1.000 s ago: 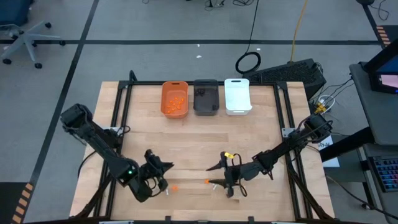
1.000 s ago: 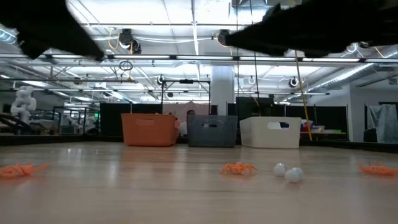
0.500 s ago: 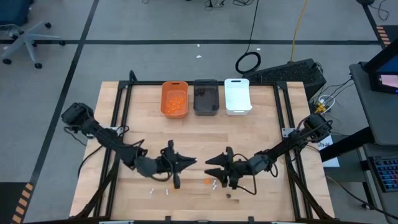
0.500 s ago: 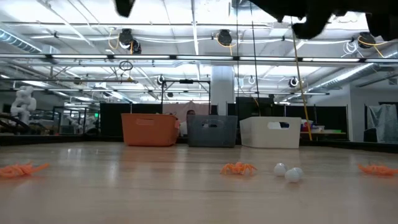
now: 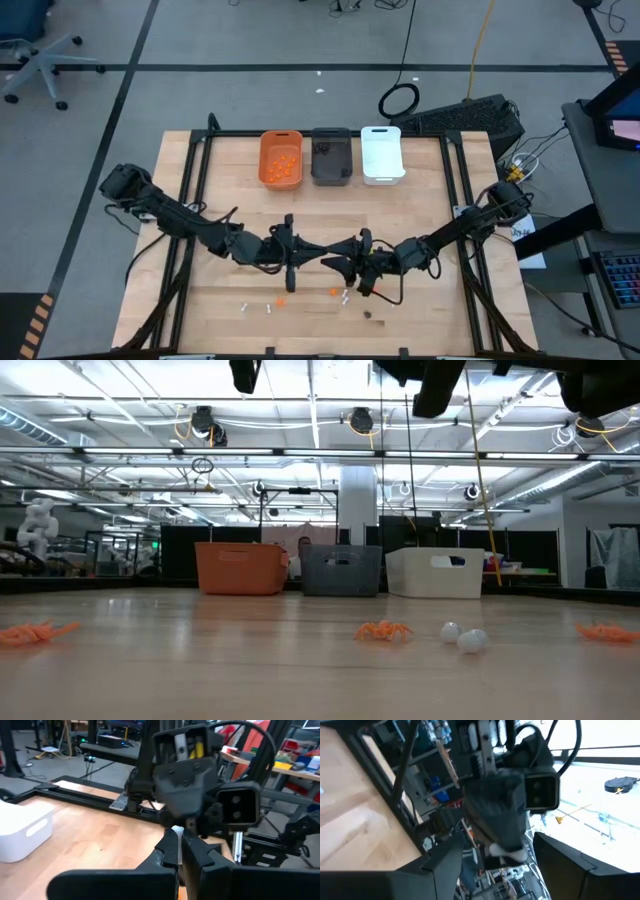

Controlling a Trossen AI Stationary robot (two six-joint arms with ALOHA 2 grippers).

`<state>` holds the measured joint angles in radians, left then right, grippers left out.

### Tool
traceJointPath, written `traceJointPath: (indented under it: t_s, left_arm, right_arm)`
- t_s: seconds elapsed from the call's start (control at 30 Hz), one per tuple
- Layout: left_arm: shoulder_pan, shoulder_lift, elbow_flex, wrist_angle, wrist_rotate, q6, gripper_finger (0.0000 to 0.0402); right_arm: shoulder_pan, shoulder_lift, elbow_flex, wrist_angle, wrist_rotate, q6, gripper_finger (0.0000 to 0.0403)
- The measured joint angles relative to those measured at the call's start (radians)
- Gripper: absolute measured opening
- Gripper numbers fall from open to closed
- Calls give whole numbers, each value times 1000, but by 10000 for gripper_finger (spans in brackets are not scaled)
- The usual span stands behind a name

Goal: Sort Halloween decoration
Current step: Put the white bone toy into the white bin

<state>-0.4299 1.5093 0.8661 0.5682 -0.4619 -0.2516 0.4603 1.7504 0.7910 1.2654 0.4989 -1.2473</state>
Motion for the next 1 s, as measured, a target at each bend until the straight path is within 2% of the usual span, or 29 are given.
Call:
traceJointPath:
  t_s: [0.4, 0.83, 1.0]
  left_arm:
    - [5, 0, 0, 3, 14, -23, 1]
    - [4, 8, 1, -1, 17, -49, 1]
    - [4, 8, 1, -15, 17, -57, 1]
  right_arm:
    - [-22, 0, 0, -15, -3, 12, 162]
    - [-49, 0, 0, -13, -58, 58, 150]
    - [-49, 0, 0, -15, -58, 56, 124]
